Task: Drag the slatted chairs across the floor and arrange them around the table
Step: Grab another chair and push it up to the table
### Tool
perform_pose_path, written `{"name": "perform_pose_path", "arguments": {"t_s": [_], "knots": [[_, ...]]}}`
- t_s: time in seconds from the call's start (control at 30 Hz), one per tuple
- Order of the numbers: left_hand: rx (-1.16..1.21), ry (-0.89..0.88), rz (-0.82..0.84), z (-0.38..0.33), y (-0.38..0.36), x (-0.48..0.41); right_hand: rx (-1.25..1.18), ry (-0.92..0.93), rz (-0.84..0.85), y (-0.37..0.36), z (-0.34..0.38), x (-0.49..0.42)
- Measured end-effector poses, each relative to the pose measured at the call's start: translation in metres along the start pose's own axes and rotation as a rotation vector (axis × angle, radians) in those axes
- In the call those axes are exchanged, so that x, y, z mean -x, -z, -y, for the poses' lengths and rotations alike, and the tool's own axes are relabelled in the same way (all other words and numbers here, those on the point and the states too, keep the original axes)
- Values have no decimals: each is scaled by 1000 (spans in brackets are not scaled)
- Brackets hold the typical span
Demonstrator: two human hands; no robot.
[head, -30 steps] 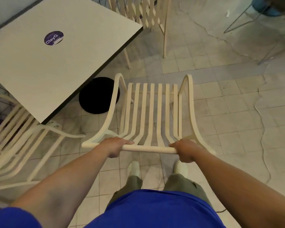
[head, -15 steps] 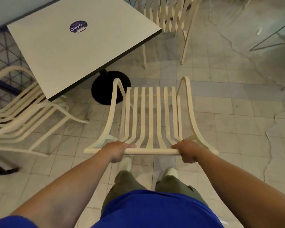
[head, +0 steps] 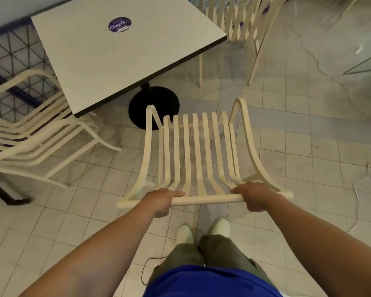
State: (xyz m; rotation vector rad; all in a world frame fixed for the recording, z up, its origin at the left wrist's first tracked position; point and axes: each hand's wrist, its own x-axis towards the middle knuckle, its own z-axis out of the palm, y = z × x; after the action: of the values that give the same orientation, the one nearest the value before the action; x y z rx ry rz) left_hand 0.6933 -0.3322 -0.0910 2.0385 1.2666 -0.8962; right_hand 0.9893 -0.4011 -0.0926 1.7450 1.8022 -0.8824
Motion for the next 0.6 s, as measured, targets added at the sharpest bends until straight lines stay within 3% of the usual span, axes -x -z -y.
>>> {"name": "perform_pose_path", "arguments": {"t_s": [0.37,0.6], "knots": [[80,-88,25,9,6,9,-50,-75,-16,-2,8,9],[44,0,-15,5,0,3,-54,-43,37,-1,-1,-1]]}}
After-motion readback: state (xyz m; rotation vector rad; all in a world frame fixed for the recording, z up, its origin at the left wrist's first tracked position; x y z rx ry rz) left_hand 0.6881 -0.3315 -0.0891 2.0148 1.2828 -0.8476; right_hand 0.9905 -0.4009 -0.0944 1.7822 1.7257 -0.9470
